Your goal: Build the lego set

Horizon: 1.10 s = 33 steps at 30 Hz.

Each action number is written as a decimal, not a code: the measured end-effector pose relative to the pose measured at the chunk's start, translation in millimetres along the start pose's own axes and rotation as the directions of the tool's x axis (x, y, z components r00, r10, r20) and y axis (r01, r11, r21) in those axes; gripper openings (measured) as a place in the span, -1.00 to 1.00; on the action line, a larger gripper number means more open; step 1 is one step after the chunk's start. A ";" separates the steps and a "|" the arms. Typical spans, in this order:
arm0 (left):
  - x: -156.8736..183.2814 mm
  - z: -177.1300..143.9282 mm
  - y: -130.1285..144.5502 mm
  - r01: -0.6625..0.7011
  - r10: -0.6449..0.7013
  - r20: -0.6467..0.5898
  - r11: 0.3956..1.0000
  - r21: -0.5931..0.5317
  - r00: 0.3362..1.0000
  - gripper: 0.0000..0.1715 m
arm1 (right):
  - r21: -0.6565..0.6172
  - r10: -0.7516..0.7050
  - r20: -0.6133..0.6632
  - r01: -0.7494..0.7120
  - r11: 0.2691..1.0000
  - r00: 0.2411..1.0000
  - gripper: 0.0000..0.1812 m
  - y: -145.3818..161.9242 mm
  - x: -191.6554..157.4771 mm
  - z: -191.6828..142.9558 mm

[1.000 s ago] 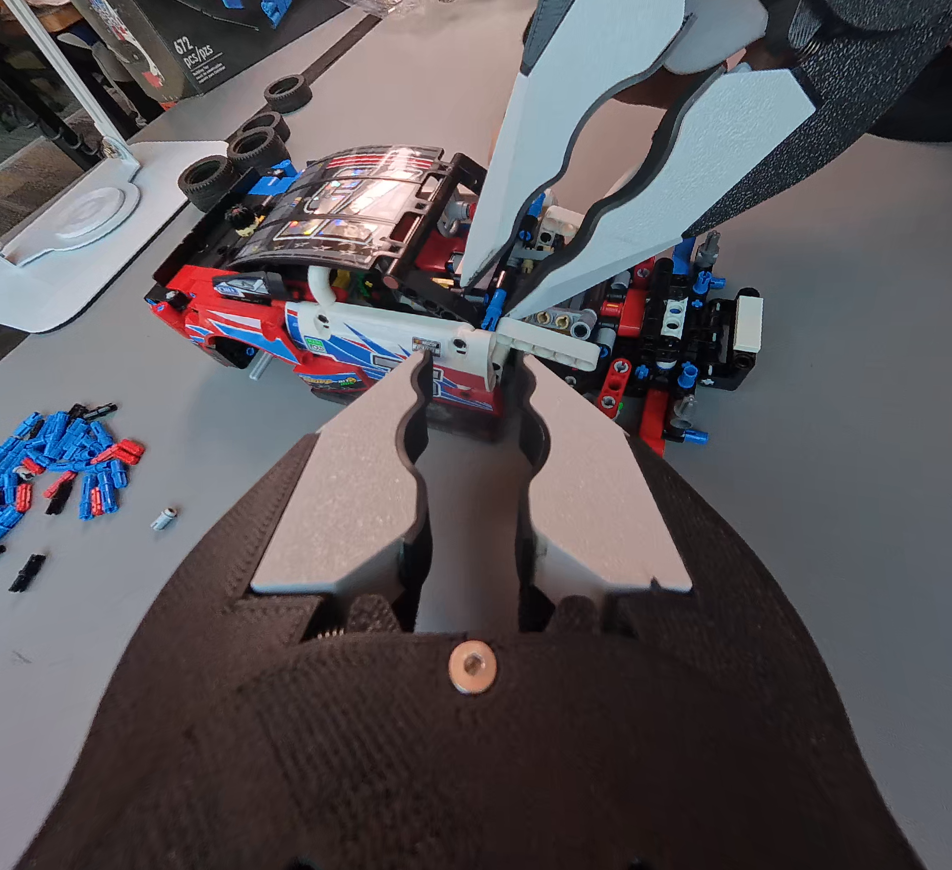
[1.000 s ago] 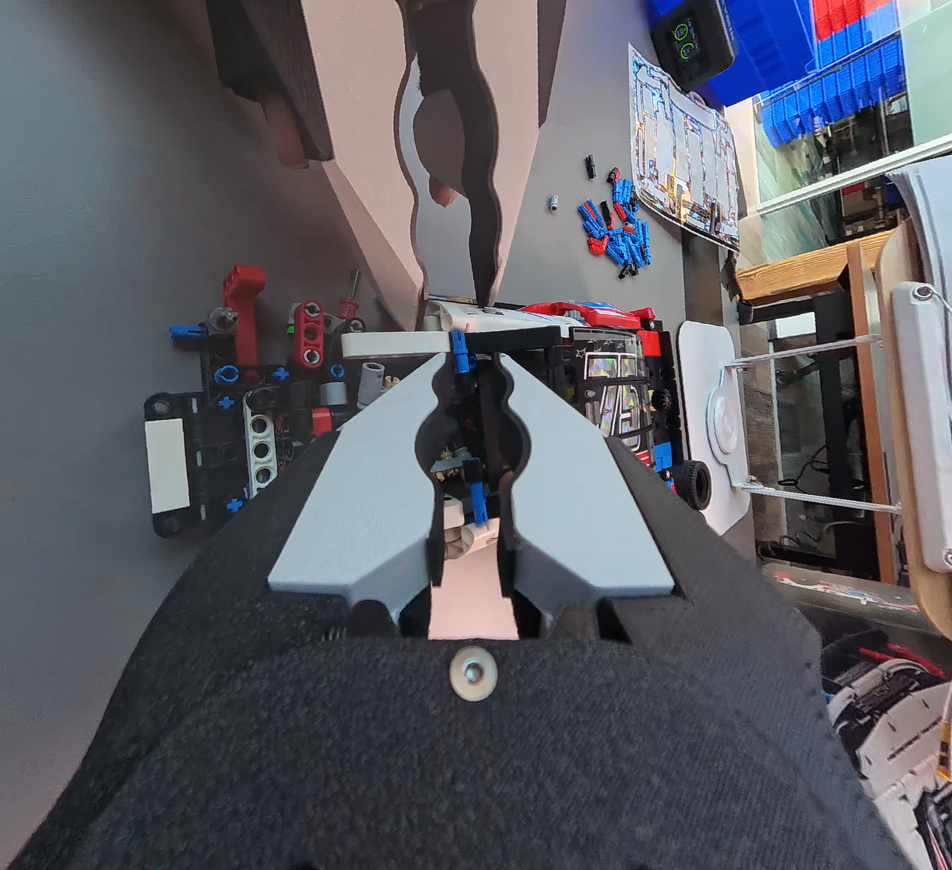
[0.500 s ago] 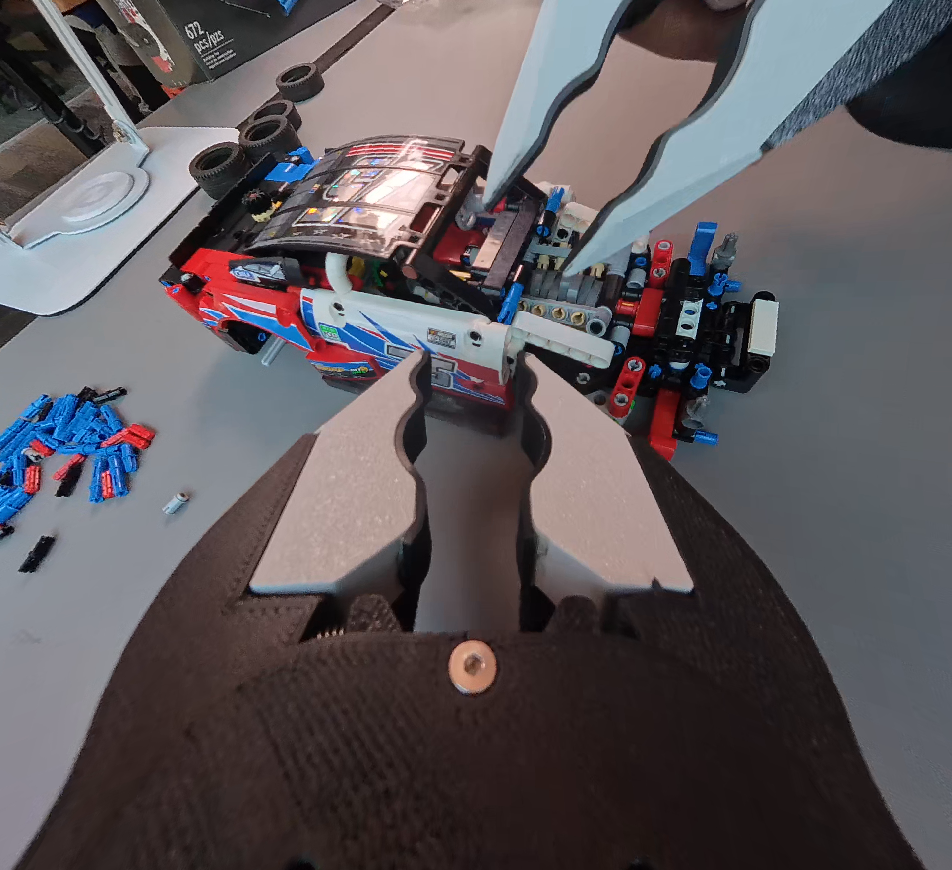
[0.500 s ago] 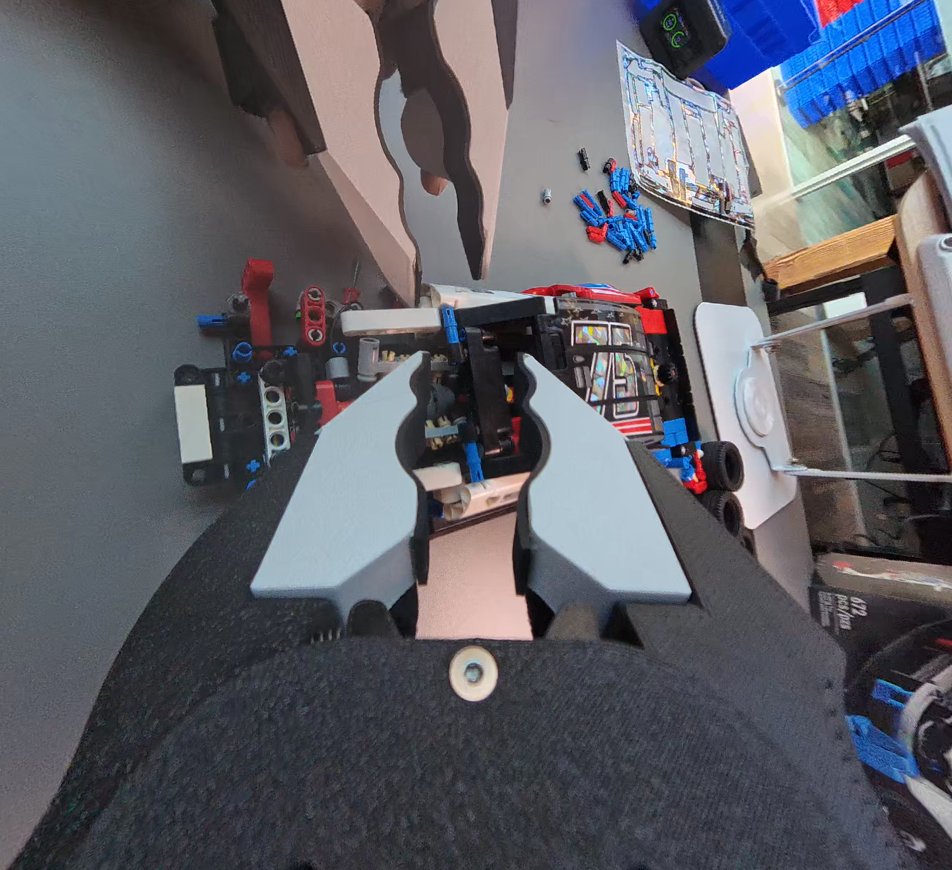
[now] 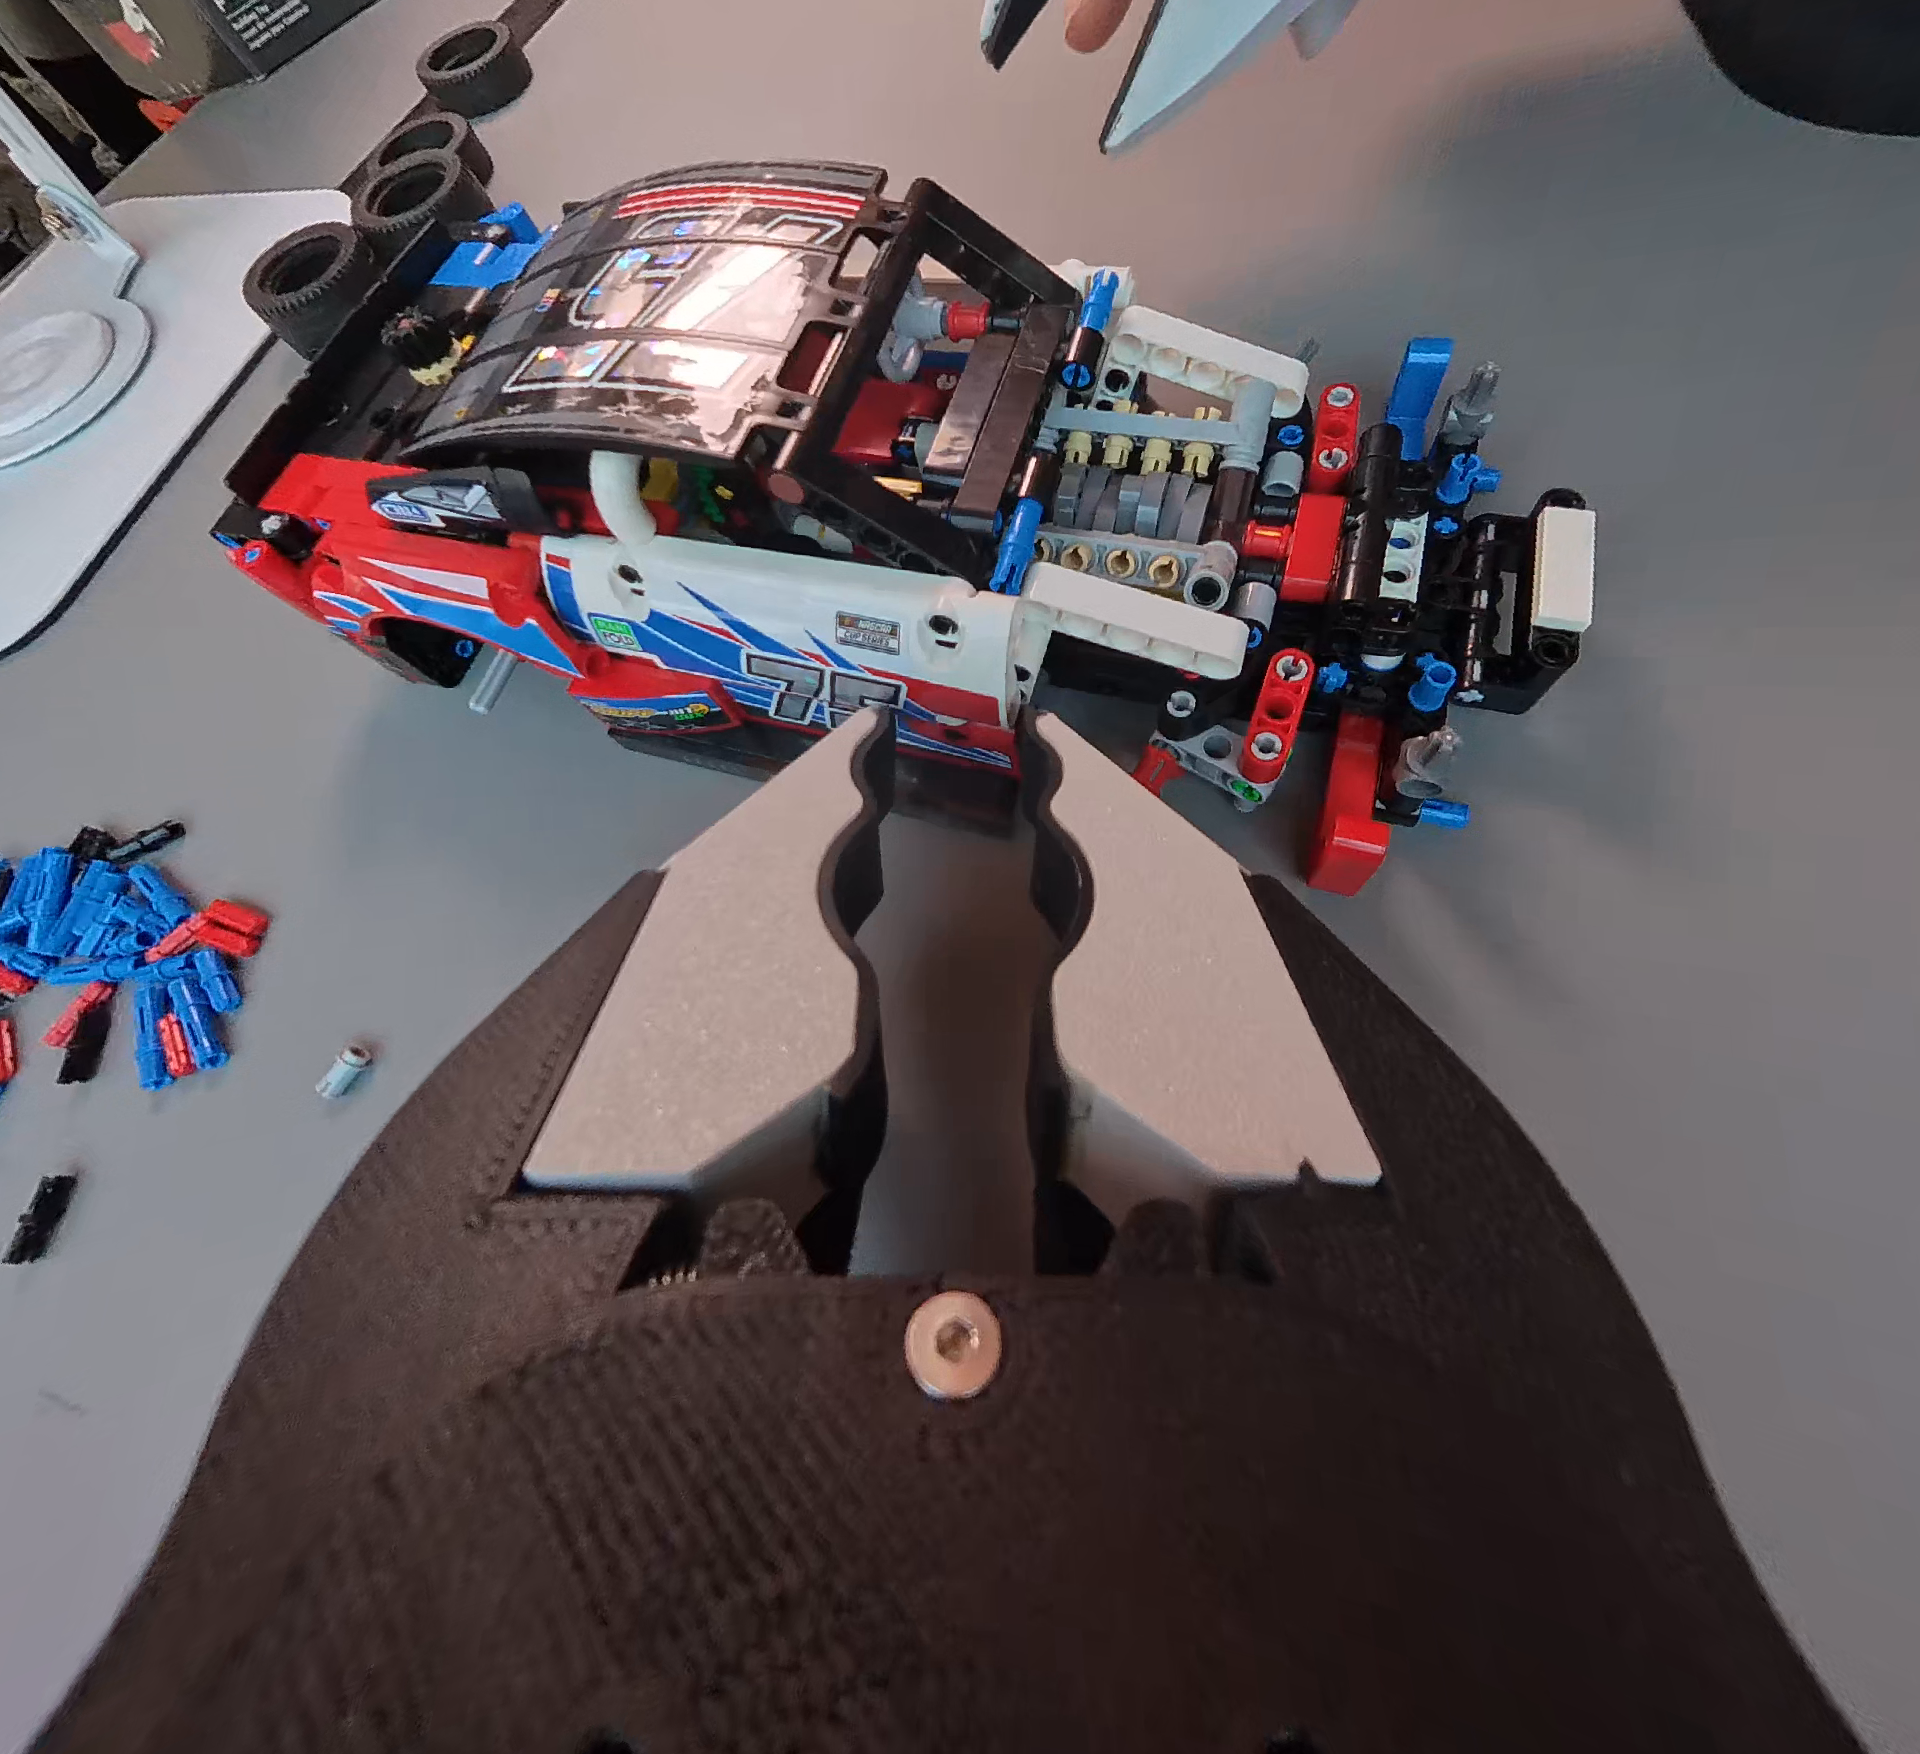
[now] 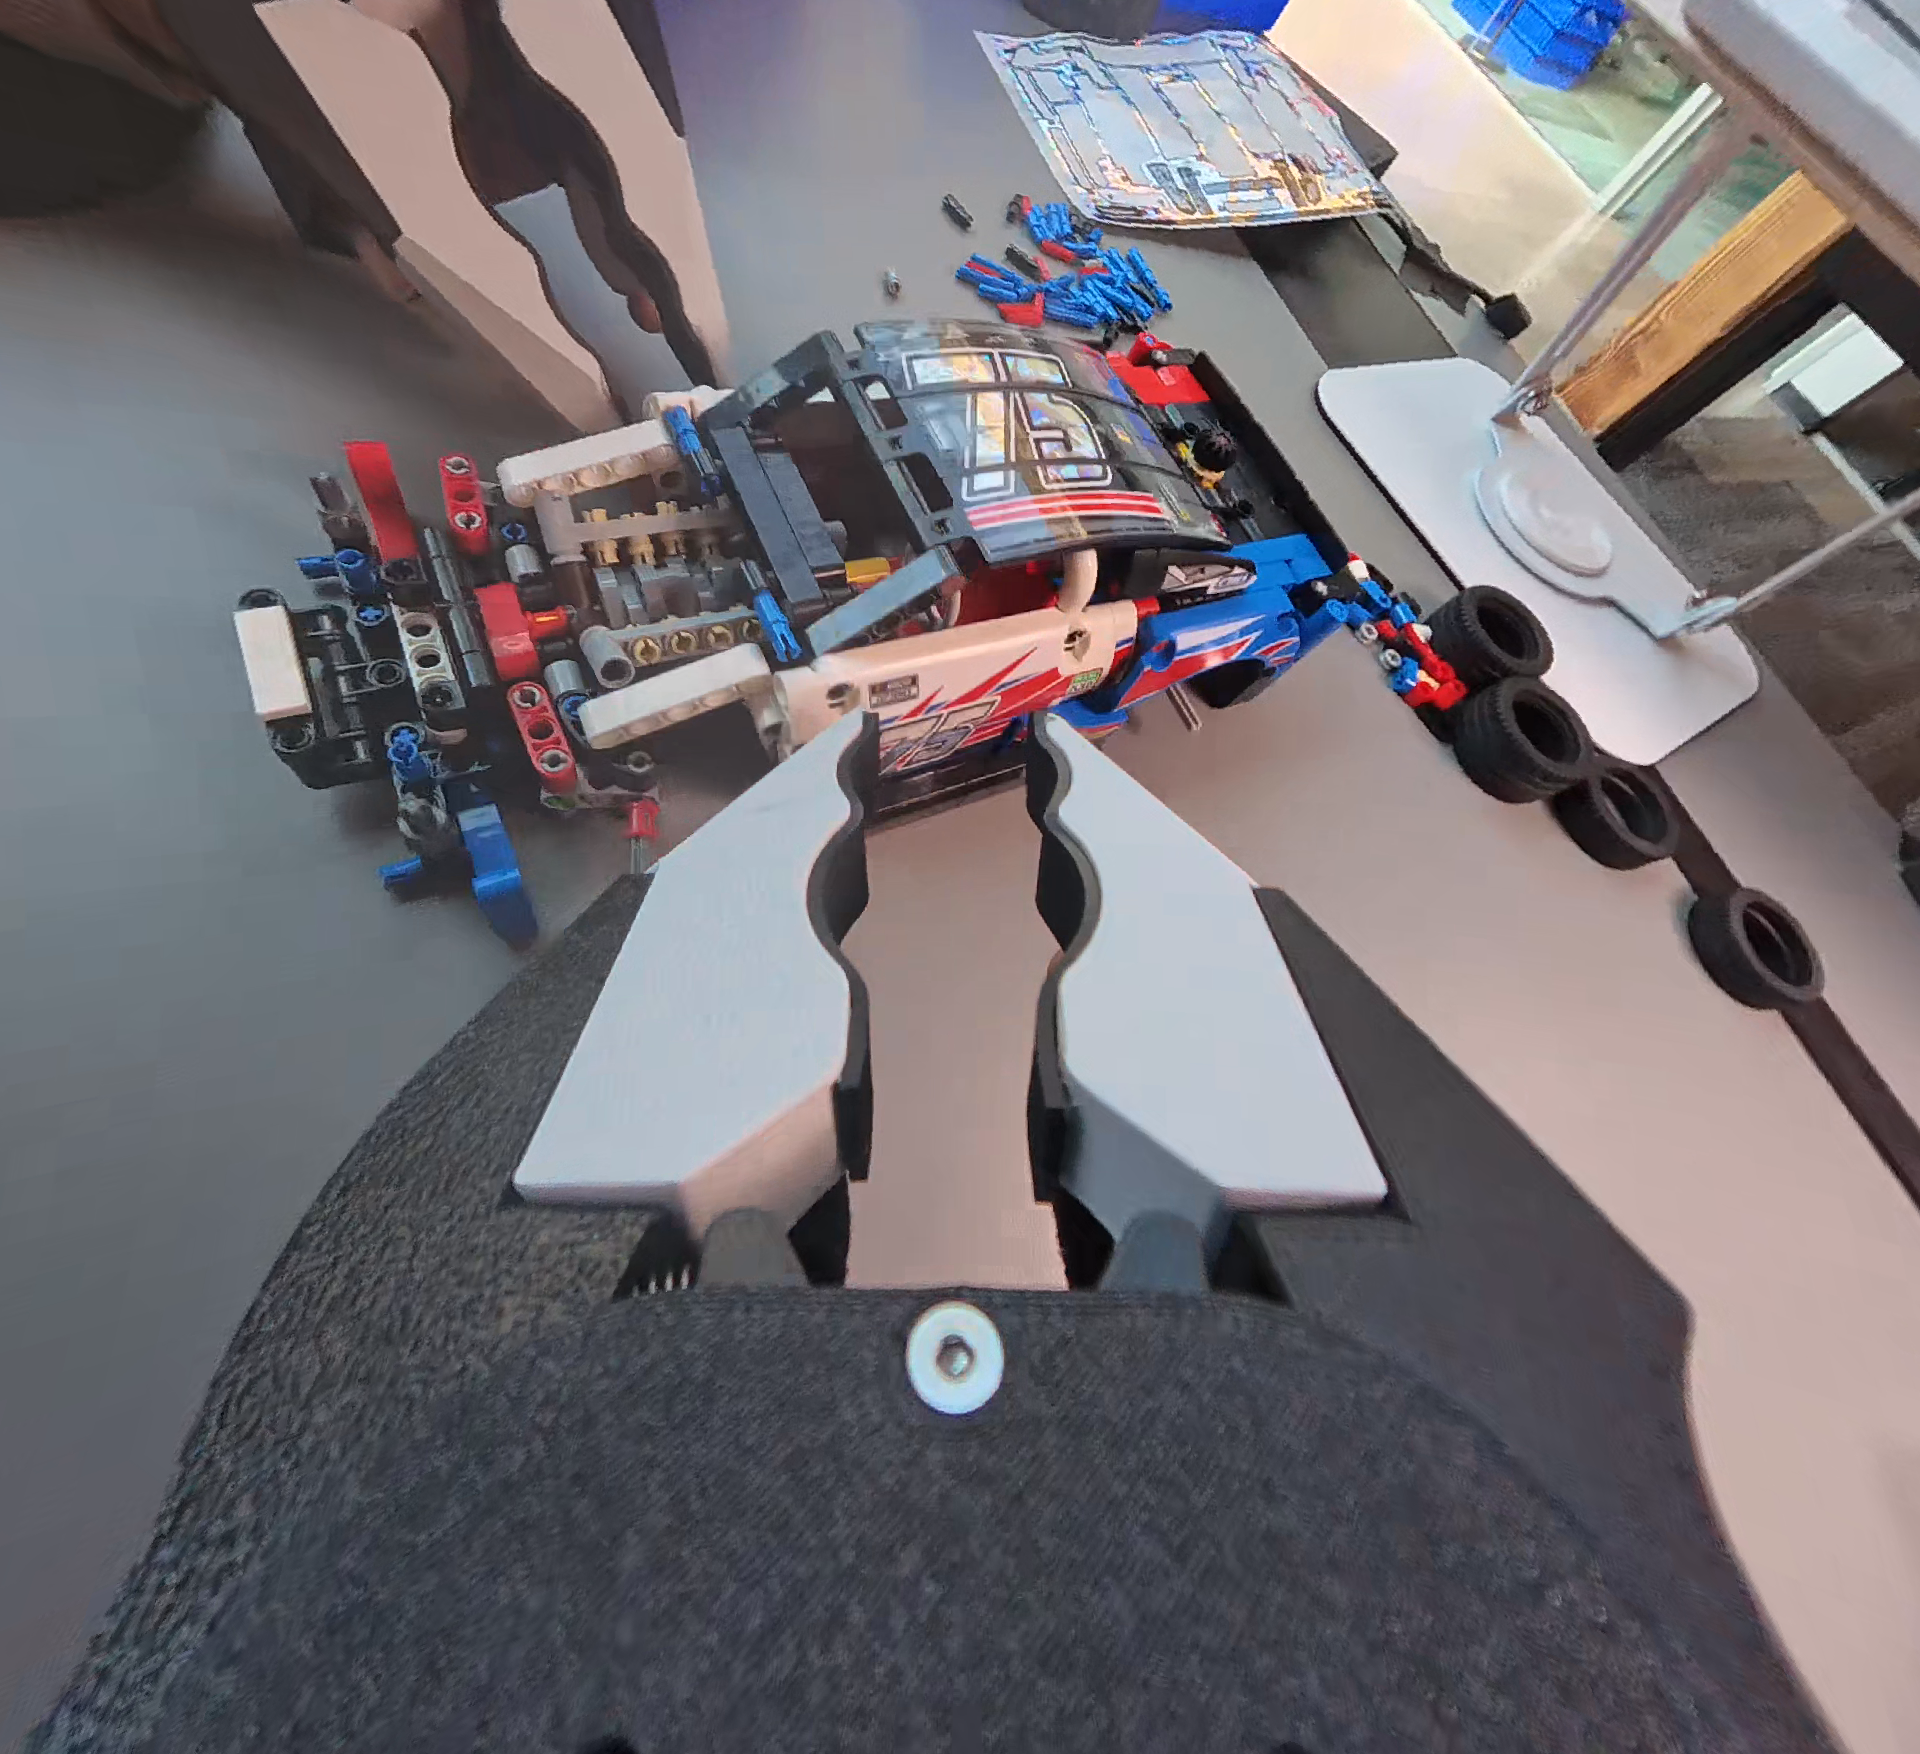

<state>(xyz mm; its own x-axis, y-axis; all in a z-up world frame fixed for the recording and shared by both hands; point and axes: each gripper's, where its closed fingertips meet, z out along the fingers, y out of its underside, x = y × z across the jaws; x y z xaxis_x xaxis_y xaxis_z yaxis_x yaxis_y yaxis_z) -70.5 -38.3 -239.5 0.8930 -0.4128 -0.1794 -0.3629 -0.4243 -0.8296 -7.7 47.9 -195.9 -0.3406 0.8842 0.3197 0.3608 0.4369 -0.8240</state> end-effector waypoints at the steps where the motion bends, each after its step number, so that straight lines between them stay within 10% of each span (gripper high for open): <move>1: -2.0 0.4 0.4 -0.007 0.007 -0.004 1.000 0.001 1.000 -0.76 | -0.001 0.025 0.007 -0.025 1.000 1.000 -0.72 4.5 1.4 1.2; 11: -53.3 -32.0 2.9 0.122 -0.133 0.164 0.990 0.071 0.977 -0.77 | 0.001 -0.030 0.060 0.029 1.000 0.998 -0.60 -7.7 11.9 12.9; 14: -63.4 -44.3 -4.6 0.201 -0.228 0.176 0.967 0.158 0.958 -0.76 | -0.098 -0.187 0.227 0.214 0.972 0.956 -0.26 -25.1 16.8 22.9; 18: -68.0 -54.9 -8.3 0.212 -0.256 0.210 0.954 0.210 0.944 -0.76 | -0.295 -0.506 0.461 0.663 0.688 0.730 0.07 -19.7 42.1 47.5; 23: -66.5 -57.6 -4.9 0.199 -0.250 0.236 0.955 0.219 0.939 -0.78 | -0.129 -0.644 0.717 0.958 0.256 0.268 0.41 -22.3 30.0 77.2; 28: -63.3 -58.5 -11.1 0.147 -0.202 0.250 0.964 0.221 0.947 -0.78 | 0.035 -0.565 0.824 0.991 0.129 0.044 0.50 2.7 17.6 103.3; 33: -54.5 -57.1 -15.4 0.143 -0.195 0.217 0.962 0.234 0.956 -0.78 | -0.048 -0.488 0.849 0.951 0.307 0.201 0.29 14.2 5.7 101.2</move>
<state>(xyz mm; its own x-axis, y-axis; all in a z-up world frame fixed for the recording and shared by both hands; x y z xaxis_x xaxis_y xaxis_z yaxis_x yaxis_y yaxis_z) -128.7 -55.2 -186.7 0.9828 -0.1368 -0.1242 -0.1585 -0.2787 -0.9472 -92.4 42.3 -253.2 -0.9819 -0.1763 0.0693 -0.1712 0.9825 0.0739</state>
